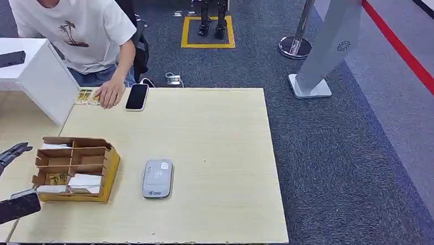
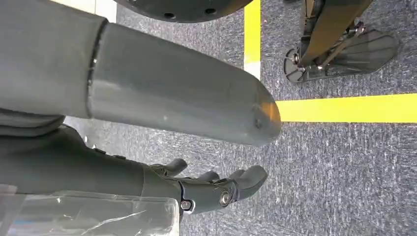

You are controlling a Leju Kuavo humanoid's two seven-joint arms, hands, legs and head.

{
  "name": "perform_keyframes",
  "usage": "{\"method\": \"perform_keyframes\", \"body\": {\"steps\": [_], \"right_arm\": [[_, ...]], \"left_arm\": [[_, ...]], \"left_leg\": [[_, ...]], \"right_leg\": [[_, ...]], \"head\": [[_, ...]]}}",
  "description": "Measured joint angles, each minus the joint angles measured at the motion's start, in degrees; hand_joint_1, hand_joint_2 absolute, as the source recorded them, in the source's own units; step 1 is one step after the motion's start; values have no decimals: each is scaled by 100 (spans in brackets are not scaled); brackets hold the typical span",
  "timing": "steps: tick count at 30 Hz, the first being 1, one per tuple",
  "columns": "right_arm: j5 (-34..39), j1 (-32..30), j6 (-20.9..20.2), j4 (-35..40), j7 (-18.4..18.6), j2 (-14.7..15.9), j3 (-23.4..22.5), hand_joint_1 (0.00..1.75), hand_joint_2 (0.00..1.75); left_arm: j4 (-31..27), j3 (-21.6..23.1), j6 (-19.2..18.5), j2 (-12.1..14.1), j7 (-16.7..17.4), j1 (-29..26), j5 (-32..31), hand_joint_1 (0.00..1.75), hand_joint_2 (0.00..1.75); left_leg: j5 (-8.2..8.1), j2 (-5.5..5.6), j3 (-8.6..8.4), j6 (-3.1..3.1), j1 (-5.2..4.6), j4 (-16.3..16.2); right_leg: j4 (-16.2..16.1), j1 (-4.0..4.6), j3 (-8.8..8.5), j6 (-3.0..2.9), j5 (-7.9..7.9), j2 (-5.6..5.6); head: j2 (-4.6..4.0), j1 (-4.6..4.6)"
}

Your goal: Pass the card to the sensor for recognition and then transmit it.

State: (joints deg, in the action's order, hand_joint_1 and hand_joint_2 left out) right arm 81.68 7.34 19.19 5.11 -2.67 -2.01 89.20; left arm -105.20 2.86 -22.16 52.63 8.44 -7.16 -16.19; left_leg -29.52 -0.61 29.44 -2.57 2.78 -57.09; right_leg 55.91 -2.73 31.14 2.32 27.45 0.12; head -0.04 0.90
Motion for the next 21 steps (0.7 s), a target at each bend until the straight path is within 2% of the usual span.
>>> {"method": "perform_keyframes", "body": {"steps": [6,14,18,21], "right_arm": [[-77,2,0,0,9,0,0,0,0],[-197,8,0,0,70,0,0,0,0],[-260,28,-7,11,94,0,0,0,0],[-258,38,-7,33,66,0,0,0,0]], "left_arm": [[-103,-90,-17,284,133,-99,-9,0,175],[-109,-89,-55,374,216,-98,-221,0,175],[86,86,103,183,153,98,-750,0,175],[382,384,546,-200,37,310,-1409,0,175]], "left_leg": [[0,0,0,0,0,0],[0,0,0,0,-1,0],[0,2,-1,0,-3,0],[0,3,-2,0,-5,0]], "right_leg": [[0,0,0,0,0,0],[0,-1,1,0,0,0],[0,-2,0,0,0,-2],[0,-4,-2,0,0,-4]], "head": [[0,0],[0,-4],[0,-5],[0,-4]]}}
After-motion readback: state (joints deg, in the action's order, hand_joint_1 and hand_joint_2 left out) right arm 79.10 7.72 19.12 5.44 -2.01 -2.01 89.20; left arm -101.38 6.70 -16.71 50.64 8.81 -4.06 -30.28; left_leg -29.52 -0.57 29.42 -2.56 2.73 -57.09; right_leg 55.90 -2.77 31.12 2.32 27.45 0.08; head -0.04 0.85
